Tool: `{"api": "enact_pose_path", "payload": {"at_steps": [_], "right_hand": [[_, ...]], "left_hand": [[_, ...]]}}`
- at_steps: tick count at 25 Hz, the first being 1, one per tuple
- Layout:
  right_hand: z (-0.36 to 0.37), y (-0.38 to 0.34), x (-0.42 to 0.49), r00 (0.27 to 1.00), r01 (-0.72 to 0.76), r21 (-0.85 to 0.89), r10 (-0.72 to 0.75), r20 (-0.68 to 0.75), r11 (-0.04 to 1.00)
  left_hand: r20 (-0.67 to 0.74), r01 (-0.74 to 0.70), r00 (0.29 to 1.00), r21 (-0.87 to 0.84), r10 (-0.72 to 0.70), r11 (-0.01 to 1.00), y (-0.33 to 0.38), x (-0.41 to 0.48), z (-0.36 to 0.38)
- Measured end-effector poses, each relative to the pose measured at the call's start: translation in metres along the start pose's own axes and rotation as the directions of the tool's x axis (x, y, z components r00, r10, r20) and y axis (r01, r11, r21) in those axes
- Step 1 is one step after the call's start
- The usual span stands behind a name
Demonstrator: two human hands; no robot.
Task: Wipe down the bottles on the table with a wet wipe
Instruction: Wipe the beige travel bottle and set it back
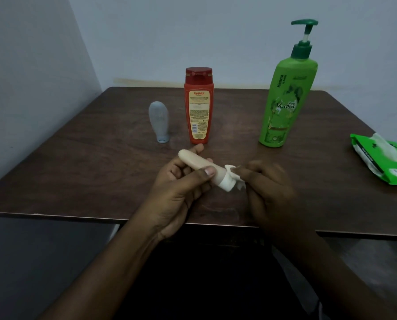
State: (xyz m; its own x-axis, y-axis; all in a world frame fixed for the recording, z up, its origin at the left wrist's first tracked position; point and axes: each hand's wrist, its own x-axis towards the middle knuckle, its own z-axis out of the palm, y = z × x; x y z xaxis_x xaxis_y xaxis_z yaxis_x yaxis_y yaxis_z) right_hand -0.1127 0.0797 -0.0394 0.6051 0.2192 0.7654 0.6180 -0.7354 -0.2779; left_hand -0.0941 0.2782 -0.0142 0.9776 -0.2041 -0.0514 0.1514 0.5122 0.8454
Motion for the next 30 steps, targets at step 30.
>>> {"api": "enact_pose_path", "payload": {"at_steps": [30], "right_hand": [[-0.024,-0.021,0.012,0.978,-0.192,0.296,0.209,-0.024,0.936]], "left_hand": [[0.105,0.105,0.991,-0.189,-0.086,0.976,0.008,0.001,-0.005]]}}
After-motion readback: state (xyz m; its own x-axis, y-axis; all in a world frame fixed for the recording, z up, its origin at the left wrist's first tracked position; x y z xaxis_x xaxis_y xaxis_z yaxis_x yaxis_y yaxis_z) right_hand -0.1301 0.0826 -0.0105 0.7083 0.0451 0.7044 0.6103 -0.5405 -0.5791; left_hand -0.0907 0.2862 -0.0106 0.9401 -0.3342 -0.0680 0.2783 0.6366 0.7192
